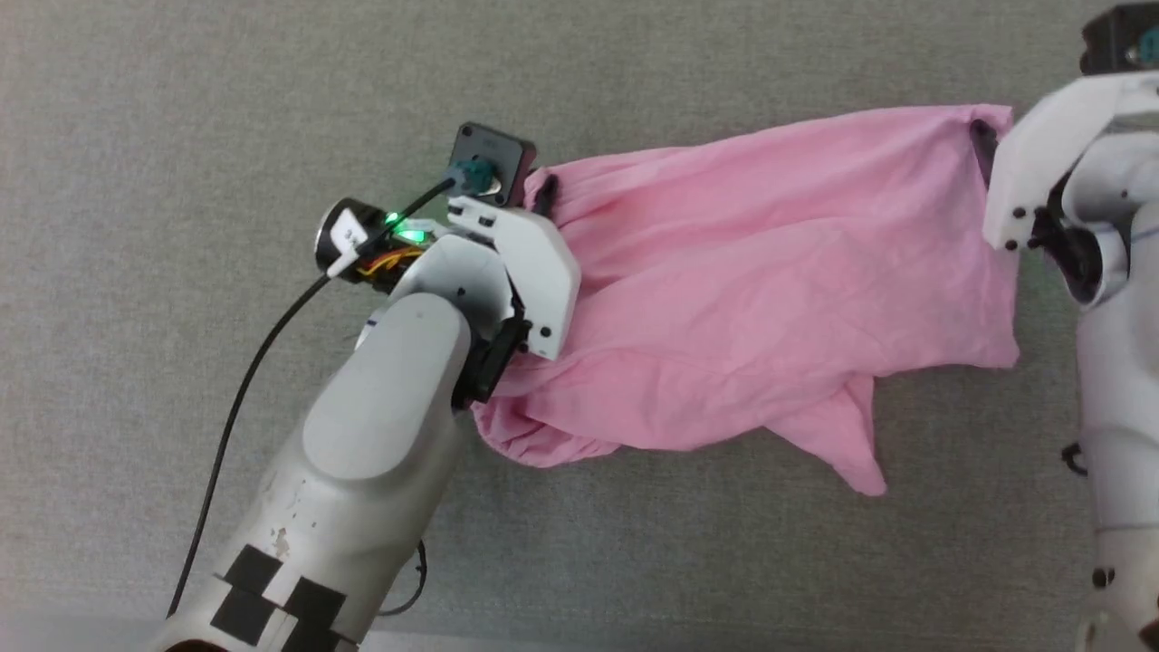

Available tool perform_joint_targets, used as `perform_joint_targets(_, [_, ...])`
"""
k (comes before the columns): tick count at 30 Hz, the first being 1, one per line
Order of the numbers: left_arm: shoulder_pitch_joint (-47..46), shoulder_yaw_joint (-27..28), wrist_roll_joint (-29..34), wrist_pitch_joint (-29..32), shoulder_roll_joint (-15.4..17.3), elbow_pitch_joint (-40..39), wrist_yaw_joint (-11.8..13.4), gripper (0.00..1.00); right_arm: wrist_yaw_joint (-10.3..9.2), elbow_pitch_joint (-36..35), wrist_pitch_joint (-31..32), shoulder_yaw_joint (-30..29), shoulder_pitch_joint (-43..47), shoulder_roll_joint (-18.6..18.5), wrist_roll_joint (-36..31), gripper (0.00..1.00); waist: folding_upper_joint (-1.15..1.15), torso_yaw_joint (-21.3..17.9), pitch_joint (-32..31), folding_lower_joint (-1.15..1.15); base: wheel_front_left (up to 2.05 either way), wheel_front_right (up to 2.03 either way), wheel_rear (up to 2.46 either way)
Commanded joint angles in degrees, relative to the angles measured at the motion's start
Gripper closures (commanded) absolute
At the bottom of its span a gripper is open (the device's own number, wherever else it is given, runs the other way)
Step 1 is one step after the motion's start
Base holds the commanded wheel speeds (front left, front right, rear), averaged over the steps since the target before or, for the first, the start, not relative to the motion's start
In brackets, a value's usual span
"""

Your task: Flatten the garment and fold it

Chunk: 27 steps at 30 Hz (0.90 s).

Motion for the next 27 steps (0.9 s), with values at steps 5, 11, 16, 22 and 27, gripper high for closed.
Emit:
perform_joint_targets(5, [-0.6, -0.7, -0.5, 0.2, -0.3, 0.4, -0.5, 1.0, -0.05, 6.5, 7.9, 0.7, -5.1, -0.3, -0.9, 0.05, 0.0, 0.8, 1.8, -0.01, 0.0, 0.0, 0.0])
perform_joint_targets(11, [-1.0, -0.8, -1.0, 0.1, 0.2, 0.5, -0.9, 1.0, -0.05, 8.8, 16.9, 6.7, -7.3, -1.8, 2.0, 1.0, 0.0, 0.5, 1.3, -0.01, 0.0, 0.0, 0.0])
perform_joint_targets(16, [-2.8, 0.6, -1.9, -3.0, 1.7, -1.7, -2.3, 1.0, -0.05, 4.4, 16.1, 11.3, -7.6, -4.2, 6.5, 1.0, 0.0, -0.5, -0.2, -0.01, 0.0, 0.0, 0.0])
perform_joint_targets(22, [-8.6, 4.5, -4.2, -5.0, 5.2, -4.7, -4.7, 1.0, -0.05, -2.4, 11.2, 13.6, -10.3, -6.6, 9.1, 1.0, 0.0, -2.4, -0.9, -0.01, 0.0, 0.0, 0.0])
perform_joint_targets(27, [-16.4, 8.7, -4.9, -4.9, 9.6, -5.4, -4.8, 1.0, -0.05, -5.7, 7.1, 13.3, -15.6, -6.2, 8.7, 1.0, 0.0, -4.6, 0.8, -0.01, 0.0, 0.0, 0.0])
